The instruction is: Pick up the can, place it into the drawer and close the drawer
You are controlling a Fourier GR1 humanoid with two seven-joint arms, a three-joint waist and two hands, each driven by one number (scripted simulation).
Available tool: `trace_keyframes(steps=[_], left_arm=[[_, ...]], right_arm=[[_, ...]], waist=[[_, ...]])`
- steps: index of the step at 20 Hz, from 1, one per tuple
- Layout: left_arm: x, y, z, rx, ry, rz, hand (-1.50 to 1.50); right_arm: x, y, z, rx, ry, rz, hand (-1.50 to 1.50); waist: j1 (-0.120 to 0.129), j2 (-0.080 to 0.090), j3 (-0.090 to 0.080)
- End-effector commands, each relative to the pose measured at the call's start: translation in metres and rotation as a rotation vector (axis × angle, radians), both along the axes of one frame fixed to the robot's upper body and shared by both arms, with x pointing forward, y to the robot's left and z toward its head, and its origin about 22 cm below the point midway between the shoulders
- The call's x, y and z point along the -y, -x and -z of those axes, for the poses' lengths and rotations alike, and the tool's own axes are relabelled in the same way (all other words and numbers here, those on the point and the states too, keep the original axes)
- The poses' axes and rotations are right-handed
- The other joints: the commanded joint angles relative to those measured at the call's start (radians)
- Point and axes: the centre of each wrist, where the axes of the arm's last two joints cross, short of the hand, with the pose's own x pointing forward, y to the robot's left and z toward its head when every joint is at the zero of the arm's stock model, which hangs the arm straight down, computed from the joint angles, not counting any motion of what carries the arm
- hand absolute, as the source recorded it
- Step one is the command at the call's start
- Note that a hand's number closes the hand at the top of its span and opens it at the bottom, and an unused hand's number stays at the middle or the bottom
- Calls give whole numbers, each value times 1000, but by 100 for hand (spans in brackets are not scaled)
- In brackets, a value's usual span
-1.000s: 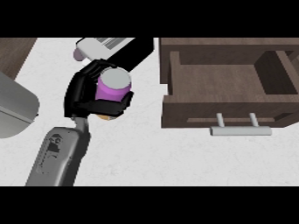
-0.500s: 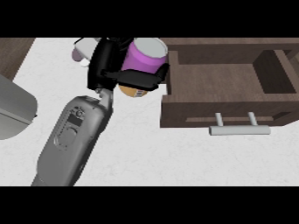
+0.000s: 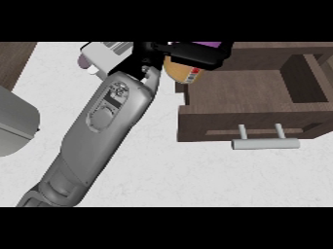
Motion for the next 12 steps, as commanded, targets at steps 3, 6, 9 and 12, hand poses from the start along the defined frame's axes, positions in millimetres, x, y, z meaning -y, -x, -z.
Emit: trace_keyframes(steps=[3,6,9,12], left_arm=[[25,-15,-35,-9,-24,-10,150],[46,-8,-26,-35,-44,-18,150],[46,-20,-21,-36,-60,-27,150],[50,-29,-43,-30,-61,-18,150]], right_arm=[[-5,-6,8,-3,-4,-5,-150],[-11,5,-3,-1,-26,-16,-150],[12,-9,1,-5,10,-1,-150],[-1,-23,-13,1,-8,-5,-150]], waist=[[-2,1,0],[-19,1,0],[-19,4,1],[-11,6,0]])
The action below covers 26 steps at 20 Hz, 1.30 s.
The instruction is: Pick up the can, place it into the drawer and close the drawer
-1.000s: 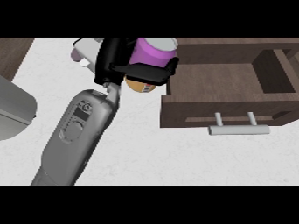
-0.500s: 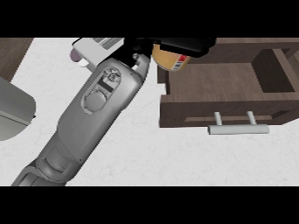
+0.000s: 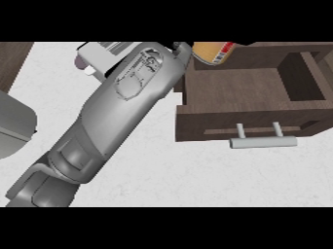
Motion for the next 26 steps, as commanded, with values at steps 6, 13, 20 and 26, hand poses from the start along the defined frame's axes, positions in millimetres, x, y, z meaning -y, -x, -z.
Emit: trace_keyframes(steps=[6,13,20,26], left_arm=[[14,-13,12,-8,-62,-31,150],[10,-25,13,-29,-87,-42,150],[9,-23,37,10,-111,-107,150],[8,-24,46,16,-169,-138,150]], right_arm=[[-7,-22,5,8,12,-32,-150],[-10,-25,-7,22,28,-11,-150],[-1,-29,-1,7,4,-53,-150],[-2,-31,-10,26,12,-66,-150]], waist=[[-26,8,1],[-35,14,1],[-66,18,2],[-87,21,2]])
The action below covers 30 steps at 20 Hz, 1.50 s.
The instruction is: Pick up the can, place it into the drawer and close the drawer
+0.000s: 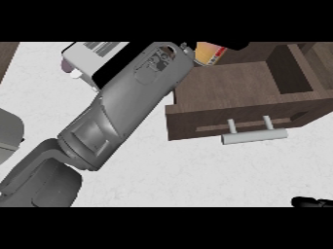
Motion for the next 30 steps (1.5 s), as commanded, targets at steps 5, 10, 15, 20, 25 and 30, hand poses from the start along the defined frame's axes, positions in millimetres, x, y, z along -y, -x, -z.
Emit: trace_keyframes(steps=[5,10,15,20,25,30], left_arm=[[-10,-2,30,35,-73,-8,150],[-12,-7,26,22,-81,-72,-150],[-15,-1,47,19,-55,-103,-150],[-14,-4,39,41,-49,-134,-150],[-11,-1,37,36,-1,-164,-150],[-14,-1,42,18,46,-151,-150]], right_arm=[[-7,-10,-9,19,5,-3,-150],[-8,-5,0,9,23,-35,-150],[-3,-4,-12,28,26,-28,-150],[-18,-2,-22,40,10,-38,-150],[-11,1,-26,82,128,-29,-150],[-9,2,-38,164,303,9,-150]], waist=[[-10,6,0],[-32,13,1],[-25,7,0],[-25,8,-1],[-43,11,-1],[-24,11,-2]])
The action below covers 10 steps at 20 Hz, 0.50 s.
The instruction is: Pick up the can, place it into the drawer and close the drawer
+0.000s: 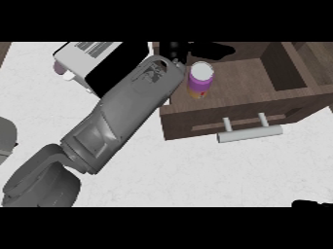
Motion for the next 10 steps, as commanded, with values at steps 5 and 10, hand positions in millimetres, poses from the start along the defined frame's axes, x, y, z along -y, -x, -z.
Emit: trace_keyframes(steps=[5,10], left_arm=[[2,2,-2,-6,85,5,-150],[17,5,-32,33,115,20,-150]], right_arm=[[-2,-1,-11,60,243,-34,-150],[-22,-7,-13,85,396,6,-150]], waist=[[14,-1,0],[51,-12,-1]])
